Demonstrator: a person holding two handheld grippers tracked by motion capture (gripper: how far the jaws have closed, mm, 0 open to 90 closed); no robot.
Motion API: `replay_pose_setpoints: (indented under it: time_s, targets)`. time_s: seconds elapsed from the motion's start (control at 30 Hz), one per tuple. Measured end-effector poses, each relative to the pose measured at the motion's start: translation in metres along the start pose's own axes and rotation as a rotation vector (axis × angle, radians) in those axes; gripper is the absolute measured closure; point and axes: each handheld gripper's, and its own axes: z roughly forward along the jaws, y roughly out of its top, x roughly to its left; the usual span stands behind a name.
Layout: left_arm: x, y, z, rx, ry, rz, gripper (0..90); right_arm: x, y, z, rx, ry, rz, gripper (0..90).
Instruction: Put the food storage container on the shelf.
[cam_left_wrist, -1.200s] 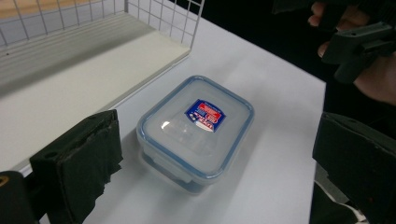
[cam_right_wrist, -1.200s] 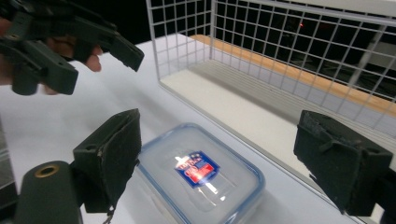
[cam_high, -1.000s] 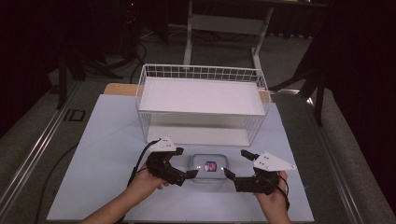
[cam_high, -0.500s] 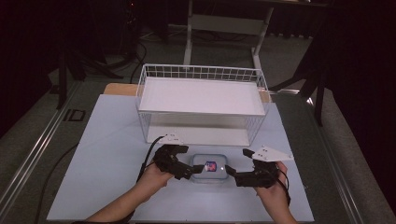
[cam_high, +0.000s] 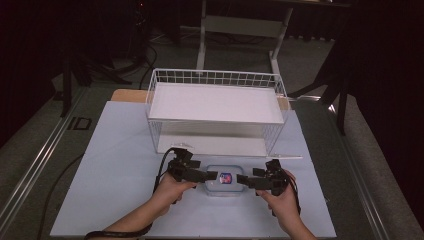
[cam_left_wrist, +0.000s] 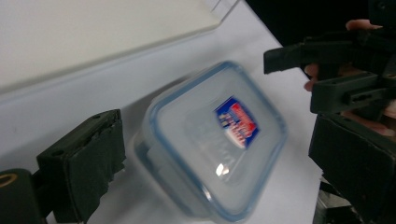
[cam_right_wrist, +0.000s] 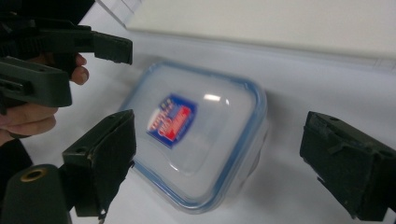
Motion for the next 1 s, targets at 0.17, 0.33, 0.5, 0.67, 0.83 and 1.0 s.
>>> replay_pose_setpoints:
  time_s: [0.17,0.33,0.5,0.67,0.83,1.0]
  targets:
    - [0.007,-0.002,0.007,0.026,-0.017,-0.103,12.2,-0.012,-0.001,0.011,0.057,0.031,0.093,13.4]
    - [0.010,-0.009,0.018,0.082,-0.004,-0.164,16.1,-0.020,-0.001,0.022,0.118,0.068,0.180,14.8]
    - [0.013,-0.013,0.021,0.101,-0.010,-0.206,24.9,-0.027,0.000,0.027,0.156,0.112,0.291,20.7]
    - [0.014,-0.019,0.021,0.114,-0.046,-0.232,30.3,-0.028,-0.001,0.030,0.180,0.145,0.335,25.1]
    - [0.016,-0.021,0.021,0.129,-0.064,-0.261,32.3,-0.027,-0.003,0.032,0.227,0.156,0.343,29.9]
    - [0.016,-0.020,0.022,0.166,-0.076,-0.265,30.8,-0.020,-0.002,0.030,0.231,0.116,0.307,32.0]
